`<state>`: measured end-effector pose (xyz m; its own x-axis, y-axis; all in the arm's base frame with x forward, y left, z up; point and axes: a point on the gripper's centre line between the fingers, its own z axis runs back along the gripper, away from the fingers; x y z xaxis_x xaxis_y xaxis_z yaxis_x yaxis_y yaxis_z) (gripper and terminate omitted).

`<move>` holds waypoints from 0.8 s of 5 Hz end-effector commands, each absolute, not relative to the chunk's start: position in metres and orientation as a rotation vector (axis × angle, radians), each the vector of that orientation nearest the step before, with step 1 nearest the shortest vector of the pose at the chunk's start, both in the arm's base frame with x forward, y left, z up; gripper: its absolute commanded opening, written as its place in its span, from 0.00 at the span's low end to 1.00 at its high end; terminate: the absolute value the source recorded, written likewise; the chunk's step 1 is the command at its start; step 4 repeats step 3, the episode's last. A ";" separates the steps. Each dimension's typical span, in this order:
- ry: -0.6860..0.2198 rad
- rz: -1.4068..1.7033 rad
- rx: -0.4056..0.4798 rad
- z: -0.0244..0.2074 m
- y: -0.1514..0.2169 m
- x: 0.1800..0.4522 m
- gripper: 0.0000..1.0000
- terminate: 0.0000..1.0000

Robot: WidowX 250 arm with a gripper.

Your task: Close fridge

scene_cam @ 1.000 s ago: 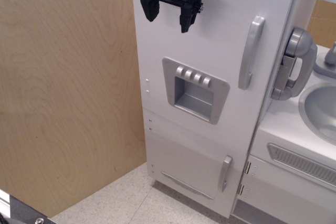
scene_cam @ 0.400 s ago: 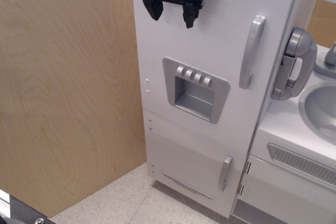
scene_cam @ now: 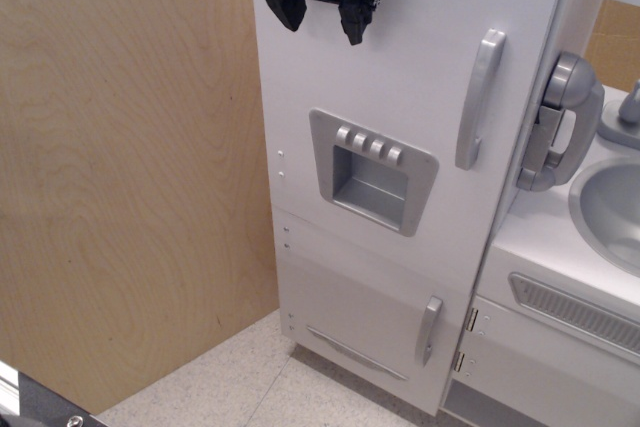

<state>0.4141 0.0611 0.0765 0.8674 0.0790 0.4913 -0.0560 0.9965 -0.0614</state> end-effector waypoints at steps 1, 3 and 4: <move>-0.609 0.085 -0.004 0.109 0.070 0.416 1.00 0.00; -0.401 0.027 0.074 0.103 0.068 0.382 1.00 1.00; -0.401 0.027 0.074 0.103 0.068 0.382 1.00 1.00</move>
